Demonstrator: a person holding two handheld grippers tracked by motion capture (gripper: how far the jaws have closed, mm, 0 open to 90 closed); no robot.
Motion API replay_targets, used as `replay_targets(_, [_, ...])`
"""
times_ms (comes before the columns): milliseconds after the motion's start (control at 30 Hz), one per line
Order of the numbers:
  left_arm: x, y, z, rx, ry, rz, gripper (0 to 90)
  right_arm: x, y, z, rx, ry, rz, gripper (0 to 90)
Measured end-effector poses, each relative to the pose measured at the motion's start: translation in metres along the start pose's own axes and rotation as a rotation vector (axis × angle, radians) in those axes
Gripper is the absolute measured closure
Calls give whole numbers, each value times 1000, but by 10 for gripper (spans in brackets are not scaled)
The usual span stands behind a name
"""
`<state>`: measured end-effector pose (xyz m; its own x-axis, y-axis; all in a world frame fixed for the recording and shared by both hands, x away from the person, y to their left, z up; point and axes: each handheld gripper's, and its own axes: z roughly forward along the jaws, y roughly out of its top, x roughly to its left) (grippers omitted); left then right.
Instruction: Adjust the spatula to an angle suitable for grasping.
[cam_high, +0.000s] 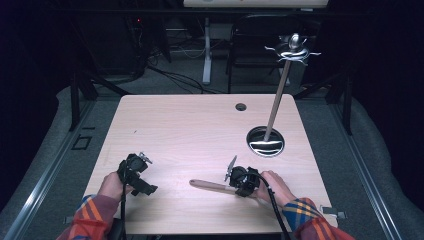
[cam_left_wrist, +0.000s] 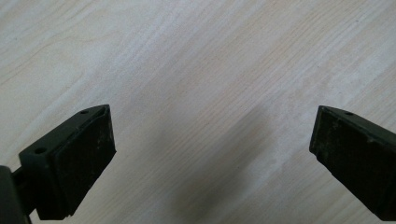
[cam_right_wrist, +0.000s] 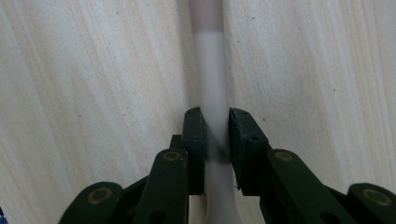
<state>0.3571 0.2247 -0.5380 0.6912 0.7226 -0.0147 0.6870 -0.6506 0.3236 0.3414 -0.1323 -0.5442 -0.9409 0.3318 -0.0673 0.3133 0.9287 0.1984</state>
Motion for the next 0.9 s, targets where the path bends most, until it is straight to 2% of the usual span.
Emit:
replay_targets(167, [0, 0, 0, 0, 1, 3, 0, -1, -2, -1, 1, 9, 21, 785])
replay_targets(433, [0, 0, 0, 0, 1, 4, 0, -1, -2, -2, 9, -2, 6, 785])
replay_targets(900, [0, 0, 0, 1, 1, 1, 0, -4, -3, -5, -5, -11, 34, 785])
